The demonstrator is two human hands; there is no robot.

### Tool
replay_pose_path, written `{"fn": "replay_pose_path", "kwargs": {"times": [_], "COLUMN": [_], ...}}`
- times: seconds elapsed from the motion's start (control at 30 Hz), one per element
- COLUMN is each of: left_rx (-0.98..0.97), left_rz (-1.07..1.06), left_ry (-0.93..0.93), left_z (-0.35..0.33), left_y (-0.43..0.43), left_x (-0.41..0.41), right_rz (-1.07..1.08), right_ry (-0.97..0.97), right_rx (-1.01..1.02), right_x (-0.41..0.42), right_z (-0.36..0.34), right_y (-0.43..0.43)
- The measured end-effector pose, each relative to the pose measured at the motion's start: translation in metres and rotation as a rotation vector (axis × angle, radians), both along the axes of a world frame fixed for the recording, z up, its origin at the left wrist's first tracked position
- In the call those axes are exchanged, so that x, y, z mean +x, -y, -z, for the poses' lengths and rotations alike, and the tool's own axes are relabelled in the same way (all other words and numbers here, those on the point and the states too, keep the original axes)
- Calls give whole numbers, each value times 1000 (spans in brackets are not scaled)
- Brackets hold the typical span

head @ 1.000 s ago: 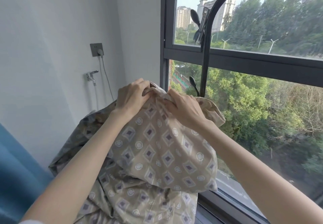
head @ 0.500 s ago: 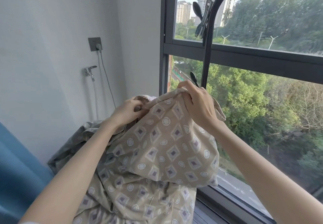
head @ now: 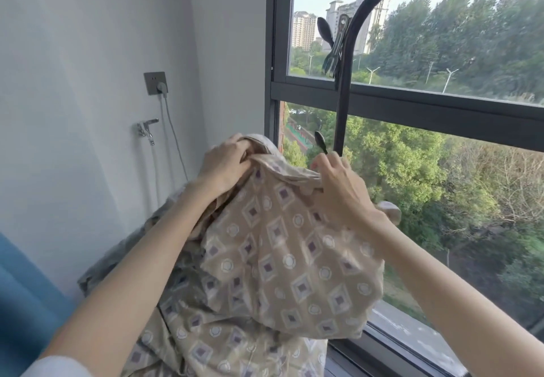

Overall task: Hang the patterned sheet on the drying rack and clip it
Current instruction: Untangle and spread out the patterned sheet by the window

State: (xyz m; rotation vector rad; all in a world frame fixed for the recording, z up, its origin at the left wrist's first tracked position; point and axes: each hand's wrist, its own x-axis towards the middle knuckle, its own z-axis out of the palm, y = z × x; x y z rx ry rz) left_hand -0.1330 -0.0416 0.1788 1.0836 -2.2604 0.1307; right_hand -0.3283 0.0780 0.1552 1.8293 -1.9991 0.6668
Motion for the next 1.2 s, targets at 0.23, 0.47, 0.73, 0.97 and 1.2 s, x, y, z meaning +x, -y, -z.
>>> {"fn": "replay_pose_path", "kwargs": {"times": [0.23, 0.47, 0.73, 0.97, 1.2], "left_rx": [193, 370, 483, 445, 439], "left_rz": [42, 122, 221, 227, 280], "left_ry": [18, 171, -8, 14, 94], "left_z": [44, 54, 57, 51, 50], "left_y": [-10, -8, -9, -10, -13], "left_x": [6, 31, 27, 24, 22], "right_rz": [-92, -182, -244, -235, -225], "right_ry": [61, 208, 385, 363, 268], "right_rx": [77, -82, -90, -37, 38], "right_x": [48, 40, 42, 38, 39], "right_z": [25, 14, 11, 10, 9], "right_y": [11, 2, -3, -6, -7]}}
